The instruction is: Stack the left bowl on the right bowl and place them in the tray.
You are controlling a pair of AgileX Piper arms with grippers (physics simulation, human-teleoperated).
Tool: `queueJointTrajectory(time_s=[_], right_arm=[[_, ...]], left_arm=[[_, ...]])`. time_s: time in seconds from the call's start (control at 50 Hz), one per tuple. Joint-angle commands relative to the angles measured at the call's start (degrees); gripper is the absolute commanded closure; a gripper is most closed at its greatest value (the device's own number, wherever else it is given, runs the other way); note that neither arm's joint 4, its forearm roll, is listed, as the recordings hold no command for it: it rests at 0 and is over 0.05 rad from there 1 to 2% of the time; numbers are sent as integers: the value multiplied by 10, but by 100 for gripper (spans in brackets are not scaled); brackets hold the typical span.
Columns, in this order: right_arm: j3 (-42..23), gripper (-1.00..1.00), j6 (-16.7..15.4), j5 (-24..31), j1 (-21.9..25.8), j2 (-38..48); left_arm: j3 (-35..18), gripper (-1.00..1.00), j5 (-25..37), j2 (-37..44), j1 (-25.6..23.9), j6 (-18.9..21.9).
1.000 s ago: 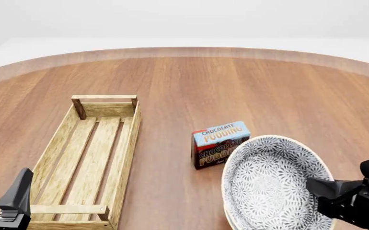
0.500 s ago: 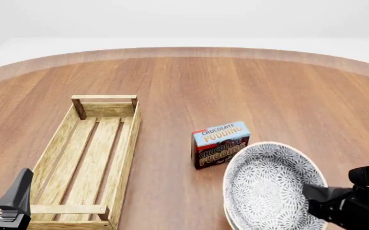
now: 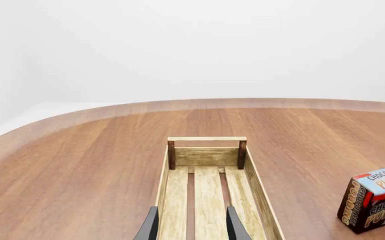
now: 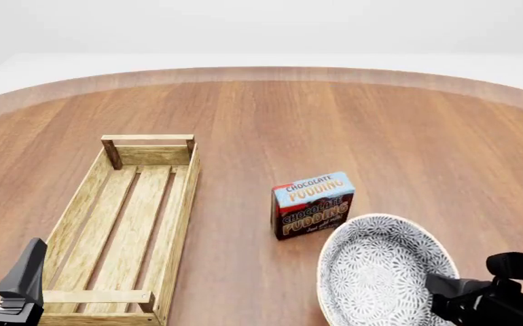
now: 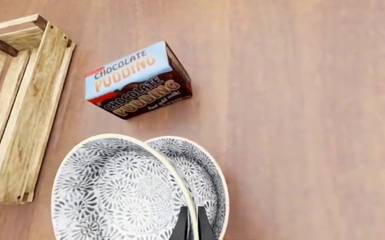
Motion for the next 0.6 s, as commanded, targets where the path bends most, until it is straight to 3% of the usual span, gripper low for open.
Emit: queueJointTrajectory(time_s=[0.02,0.22,0.24,0.6], right_arm=[[21,100,-3,-31,-18,17],[26,100,-8,-49,-27,35],[23,-100,-12,-49,-31,37],[11,-100,-14,-28,-24,20]], left_arm=[[0,-100,0,0,0,0],[0,-100,0,0,0,0],[0,-100,0,0,0,0],[0,-100,0,0,0,0]])
